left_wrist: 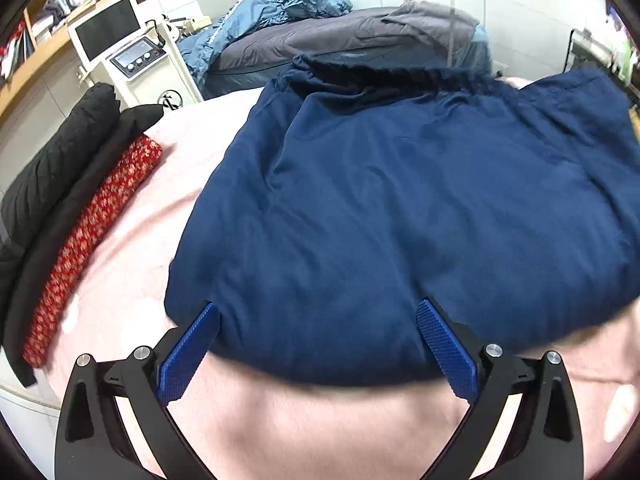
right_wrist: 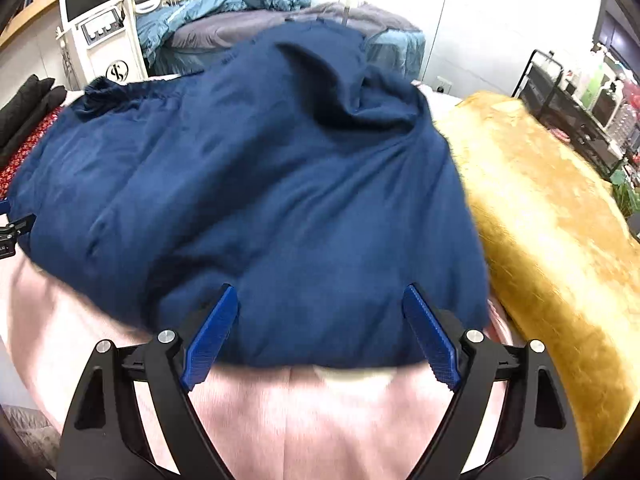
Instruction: Fold large clothes
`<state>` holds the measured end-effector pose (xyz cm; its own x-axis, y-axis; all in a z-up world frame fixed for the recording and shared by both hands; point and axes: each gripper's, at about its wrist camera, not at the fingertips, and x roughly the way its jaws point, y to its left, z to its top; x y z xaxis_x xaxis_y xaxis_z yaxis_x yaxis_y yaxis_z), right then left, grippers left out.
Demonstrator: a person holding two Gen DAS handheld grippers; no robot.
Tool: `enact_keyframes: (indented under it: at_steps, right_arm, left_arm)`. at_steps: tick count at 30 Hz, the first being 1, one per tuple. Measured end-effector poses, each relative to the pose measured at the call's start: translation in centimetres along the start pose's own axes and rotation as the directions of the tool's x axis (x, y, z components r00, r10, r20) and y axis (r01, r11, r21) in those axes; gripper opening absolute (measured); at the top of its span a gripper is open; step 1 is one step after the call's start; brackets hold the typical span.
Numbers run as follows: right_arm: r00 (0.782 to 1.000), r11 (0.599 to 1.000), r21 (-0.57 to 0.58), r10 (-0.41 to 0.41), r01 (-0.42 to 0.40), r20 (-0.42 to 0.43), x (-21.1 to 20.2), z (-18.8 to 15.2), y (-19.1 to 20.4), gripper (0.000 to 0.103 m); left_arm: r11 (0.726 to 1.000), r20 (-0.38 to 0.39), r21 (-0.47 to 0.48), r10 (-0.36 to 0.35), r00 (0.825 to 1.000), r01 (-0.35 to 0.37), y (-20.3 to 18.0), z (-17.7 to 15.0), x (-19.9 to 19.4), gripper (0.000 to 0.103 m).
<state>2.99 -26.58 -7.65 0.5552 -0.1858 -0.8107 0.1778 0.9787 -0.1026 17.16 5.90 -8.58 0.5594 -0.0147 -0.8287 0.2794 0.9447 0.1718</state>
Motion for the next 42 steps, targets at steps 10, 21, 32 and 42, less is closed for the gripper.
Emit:
enact_keyframes:
  at_steps: [10, 21, 32, 42]
  right_arm:
    - [0.974, 0.919, 0.339, 0.225, -0.201, -0.031, -2.4, -9.0, -5.3, 0.087]
    - [0.880, 0.666, 0.618, 0.465, -0.417, 0.093, -0.7, -12.3, -9.0, 0.087]
    - [0.814, 0.473, 0.726, 0.543, -0.499, 0.206, 5.8, -5.5, -10.6, 0.087]
    - [0.861, 0.485, 0.787, 0.497, -0.381, 0.111, 10.9, 0.8, -10.1, 0.098]
  left_arm:
    - [0.917, 0.067, -0.251, -0.302, 0.951, 0.309, 2.2, -8.6, -3.8, 0.097]
    - [0.718, 0.117, -0.526, -0.469, 0.875, 0.455, 5.1, -11.9, -0.6, 0.097]
    - [0.609, 0.212, -0.586, -0.522, 0.826, 0.535, 12.2, -4.6, 5.7, 0.097]
    - [0.468, 0.052, -0.510, -0.821, 0.568, 0.722, 13.4, 7.1, 15.6, 0.097]
